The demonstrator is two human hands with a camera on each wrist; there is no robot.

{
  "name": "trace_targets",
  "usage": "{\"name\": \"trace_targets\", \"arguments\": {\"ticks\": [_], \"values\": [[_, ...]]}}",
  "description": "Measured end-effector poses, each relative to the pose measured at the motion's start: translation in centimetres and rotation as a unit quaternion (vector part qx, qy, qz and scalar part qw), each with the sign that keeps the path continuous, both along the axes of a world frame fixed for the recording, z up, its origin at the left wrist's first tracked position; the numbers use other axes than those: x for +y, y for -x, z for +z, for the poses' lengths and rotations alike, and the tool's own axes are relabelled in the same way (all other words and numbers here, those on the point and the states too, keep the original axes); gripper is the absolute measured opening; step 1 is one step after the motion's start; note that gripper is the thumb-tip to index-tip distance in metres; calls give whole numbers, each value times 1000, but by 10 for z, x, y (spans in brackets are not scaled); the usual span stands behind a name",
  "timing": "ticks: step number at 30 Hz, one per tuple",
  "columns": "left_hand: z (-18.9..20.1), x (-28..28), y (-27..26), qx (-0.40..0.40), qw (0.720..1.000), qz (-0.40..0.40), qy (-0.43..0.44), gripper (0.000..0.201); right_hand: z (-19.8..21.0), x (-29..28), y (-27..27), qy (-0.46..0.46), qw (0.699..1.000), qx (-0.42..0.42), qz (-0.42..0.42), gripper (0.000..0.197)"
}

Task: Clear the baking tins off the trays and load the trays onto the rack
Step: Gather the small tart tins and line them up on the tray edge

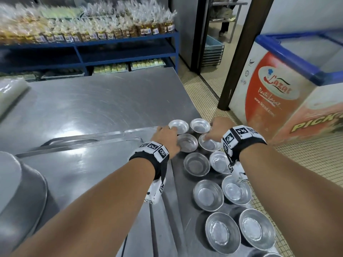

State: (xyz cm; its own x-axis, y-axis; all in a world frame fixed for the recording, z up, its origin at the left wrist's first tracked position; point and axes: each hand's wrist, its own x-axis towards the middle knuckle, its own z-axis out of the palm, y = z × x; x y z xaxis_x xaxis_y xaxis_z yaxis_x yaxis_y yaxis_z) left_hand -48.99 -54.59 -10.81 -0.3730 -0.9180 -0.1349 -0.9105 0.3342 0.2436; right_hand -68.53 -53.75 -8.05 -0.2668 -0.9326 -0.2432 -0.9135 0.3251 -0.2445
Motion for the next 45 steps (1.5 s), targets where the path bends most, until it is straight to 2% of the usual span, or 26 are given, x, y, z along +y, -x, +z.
{"name": "trace_targets", "arguments": {"ticks": [4,8,10,12,17,24,30,34,38,41,45], "values": [[35,30,-28,9,1000,-1,-13,27,29,29,-32,0,999,14,49,36],[72,61,-67,11,1000,21,-15,36,58,65,-83,6,996,21,92,18],[87,79,-94,12,999,27,-28,39,74,83,-117,4,993,29,116,20],[100,100,-124,3,999,38,-35,41,90,99,-156,1,988,48,149,32],[130,156,-220,-22,997,68,-16,48,124,144,-265,0,979,36,199,46],[159,240,-389,-30,991,129,-8,46,157,212,-433,10,961,19,275,42],[161,314,-549,-19,972,234,-24,47,152,263,-586,7,934,23,356,30],[156,363,-651,-32,954,298,-35,45,136,287,-689,-7,915,12,403,45],[137,409,-751,-22,930,363,-56,43,121,312,-788,-24,889,6,457,45],[115,445,-818,-20,906,418,-70,44,104,331,-859,-32,865,10,501,39],[81,495,-897,-31,858,503,-103,44,73,355,-945,-47,832,1,553,41]]}}
